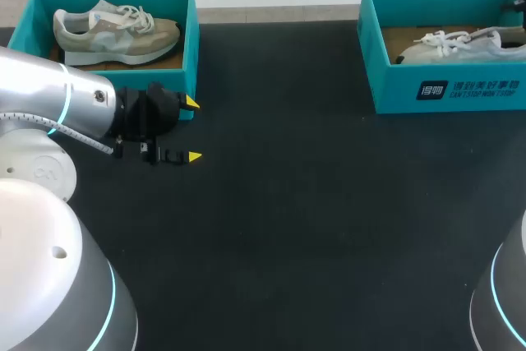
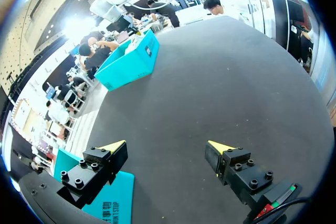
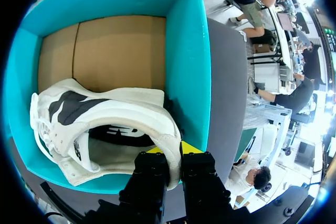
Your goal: Take the shoe out of the shoebox, open the shoe tongue, remove and reinsert the insole, then place the shoe into the shoebox
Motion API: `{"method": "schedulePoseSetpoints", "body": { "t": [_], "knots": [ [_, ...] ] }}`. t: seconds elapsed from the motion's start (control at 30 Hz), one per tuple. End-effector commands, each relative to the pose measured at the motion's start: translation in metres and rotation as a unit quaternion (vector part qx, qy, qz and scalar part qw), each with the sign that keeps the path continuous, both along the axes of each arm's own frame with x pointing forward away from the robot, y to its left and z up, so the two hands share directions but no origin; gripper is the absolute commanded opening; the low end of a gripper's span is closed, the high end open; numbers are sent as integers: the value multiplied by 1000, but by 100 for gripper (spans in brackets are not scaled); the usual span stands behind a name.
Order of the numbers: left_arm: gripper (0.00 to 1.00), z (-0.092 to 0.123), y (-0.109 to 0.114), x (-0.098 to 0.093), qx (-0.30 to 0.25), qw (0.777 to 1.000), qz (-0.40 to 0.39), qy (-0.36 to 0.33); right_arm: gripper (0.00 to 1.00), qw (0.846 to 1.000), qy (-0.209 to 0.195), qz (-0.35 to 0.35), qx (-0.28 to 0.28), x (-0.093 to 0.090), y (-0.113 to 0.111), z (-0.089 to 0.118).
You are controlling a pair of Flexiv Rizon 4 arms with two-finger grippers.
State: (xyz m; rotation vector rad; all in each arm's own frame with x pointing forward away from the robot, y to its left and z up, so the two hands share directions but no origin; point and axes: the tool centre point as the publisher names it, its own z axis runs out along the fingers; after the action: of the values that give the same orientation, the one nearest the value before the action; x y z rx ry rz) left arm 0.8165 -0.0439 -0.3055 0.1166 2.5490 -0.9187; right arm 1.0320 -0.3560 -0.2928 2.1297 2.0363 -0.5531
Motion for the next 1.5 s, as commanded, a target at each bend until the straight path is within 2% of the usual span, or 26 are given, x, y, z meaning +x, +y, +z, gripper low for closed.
{"method": "schedulePoseSetpoints", "body": {
  "t": [0.03,0.33,0.83,0.87,0.9,1.0,1.1,1.23,1.33,1.37,1.5],
  "knots": [
    [100,0,0,0,1,1000,0,0,0,1000,2,2,1,-3,1,-9],
    [100,0,0,0,1,1000,0,0,0,1000,26,0,11,-7,7,-33],
    [100,0,0,0,1,1000,0,0,0,1000,27,-9,8,-5,9,-55],
    [100,0,0,0,1,1000,0,0,11,1000,28,-10,8,-5,8,-55],
    [100,0,0,0,1,1000,0,0,26,1000,27,-12,9,-5,8,-56],
    [100,0,0,0,1,1000,0,0,48,1000,27,-12,9,-5,8,-55],
    [100,0,0,0,1,1000,0,0,56,1000,25,-12,9,-5,7,-54],
    [100,0,0,0,1,1000,0,0,59,1000,18,-10,12,-6,9,-45],
    [100,0,0,0,1,1000,0,0,77,999,-4,-22,30,-7,11,-31],
    [100,0,0,0,1,1000,0,0,75,999,-8,-24,31,-7,11,-28],
    [100,0,0,0,1,1000,0,0,80,998,-31,-33,45,-9,14,-12]
  ]
}}
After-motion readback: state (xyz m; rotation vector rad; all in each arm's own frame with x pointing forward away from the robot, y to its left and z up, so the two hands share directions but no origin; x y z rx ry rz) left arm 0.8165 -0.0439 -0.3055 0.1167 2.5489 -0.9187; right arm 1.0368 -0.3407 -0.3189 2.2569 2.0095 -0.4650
